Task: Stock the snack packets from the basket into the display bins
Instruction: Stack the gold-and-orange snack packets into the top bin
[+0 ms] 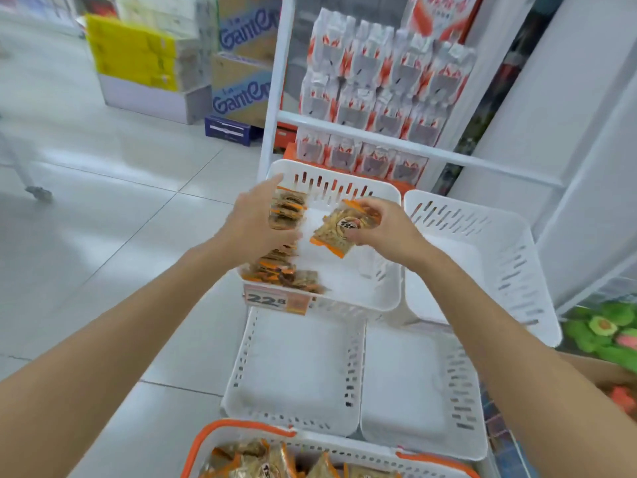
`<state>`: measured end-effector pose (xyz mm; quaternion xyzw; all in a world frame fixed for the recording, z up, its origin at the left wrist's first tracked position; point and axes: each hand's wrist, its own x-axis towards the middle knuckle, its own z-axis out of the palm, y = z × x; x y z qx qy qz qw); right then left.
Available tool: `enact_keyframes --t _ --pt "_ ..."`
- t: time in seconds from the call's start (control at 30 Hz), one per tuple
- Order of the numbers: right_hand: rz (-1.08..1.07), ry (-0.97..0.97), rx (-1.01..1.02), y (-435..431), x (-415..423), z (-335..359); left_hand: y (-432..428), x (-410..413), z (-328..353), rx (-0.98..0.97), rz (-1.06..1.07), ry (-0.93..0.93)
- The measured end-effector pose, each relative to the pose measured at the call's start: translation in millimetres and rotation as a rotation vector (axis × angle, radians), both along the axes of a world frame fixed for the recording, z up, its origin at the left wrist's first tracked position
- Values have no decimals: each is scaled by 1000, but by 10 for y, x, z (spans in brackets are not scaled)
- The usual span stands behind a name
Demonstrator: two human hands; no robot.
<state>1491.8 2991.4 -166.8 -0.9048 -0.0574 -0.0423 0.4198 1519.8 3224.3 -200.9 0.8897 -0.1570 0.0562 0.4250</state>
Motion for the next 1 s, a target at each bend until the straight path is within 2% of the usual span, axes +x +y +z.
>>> enact_keyframes --t 0.1,0.23,0.33,0.47,0.57,0.73,0.8,1.0 --pt "-62 -89 -149 85 340 -522 117 144 -323 8 129 -13" --pt "198 126 -261 200 432 -1008 87 150 -632 -182 60 -3" --pt "211 338 -73 154 403 -1007 61 132 -724 -285 57 -9" --pt "257 304 -189 146 415 -1097 30 127 -770 -365 50 56" --pt "251 287 -177 306 386 -1166 41 125 -769 -398 41 92" --pt "160 439 -41 204 304 -1000 49 103 -753 -434 17 126" --pt "195 531 70 199 227 -929 47 96 -750 -418 32 119" --pt "246 519 149 230 229 -953 54 105 -754 -401 45 119"
